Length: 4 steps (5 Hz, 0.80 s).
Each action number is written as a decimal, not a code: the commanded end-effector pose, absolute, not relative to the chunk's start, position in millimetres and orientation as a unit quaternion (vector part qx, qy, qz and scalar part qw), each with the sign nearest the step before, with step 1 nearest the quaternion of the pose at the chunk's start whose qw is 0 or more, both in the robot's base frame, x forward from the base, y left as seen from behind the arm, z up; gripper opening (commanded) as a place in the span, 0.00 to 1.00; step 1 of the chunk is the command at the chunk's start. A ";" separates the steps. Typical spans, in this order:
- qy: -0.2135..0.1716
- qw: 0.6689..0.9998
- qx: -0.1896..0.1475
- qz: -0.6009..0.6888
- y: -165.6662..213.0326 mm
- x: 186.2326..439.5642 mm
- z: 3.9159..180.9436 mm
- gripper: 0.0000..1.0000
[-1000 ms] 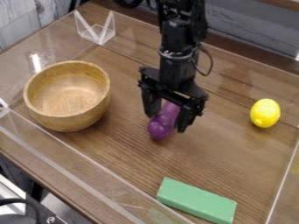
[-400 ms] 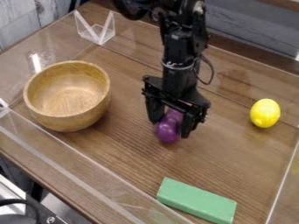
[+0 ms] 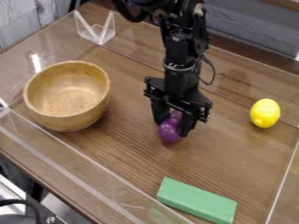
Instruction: Put the purple eggplant in the brown bowl
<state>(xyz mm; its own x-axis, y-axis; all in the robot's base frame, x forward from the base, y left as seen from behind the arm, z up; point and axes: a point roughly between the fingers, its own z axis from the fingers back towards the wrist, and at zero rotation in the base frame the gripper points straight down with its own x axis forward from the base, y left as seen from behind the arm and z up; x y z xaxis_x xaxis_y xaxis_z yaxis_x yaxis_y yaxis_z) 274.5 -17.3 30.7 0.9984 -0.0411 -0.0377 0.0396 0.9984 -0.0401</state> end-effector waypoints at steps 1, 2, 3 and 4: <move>-0.001 0.999 -0.026 -0.019 -20.3 284.5 32.9 0.00; -0.005 0.999 -0.033 -0.016 -21.6 287.5 29.2 0.00; -0.008 0.999 -0.040 -0.014 -22.1 289.9 24.3 0.00; -0.009 0.999 -0.046 -0.009 -21.6 291.1 18.9 0.00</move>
<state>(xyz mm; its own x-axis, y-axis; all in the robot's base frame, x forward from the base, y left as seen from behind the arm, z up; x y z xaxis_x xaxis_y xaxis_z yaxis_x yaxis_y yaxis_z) 291.5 -24.5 23.5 0.9997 -0.0118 0.0206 0.0137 0.9953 -0.0959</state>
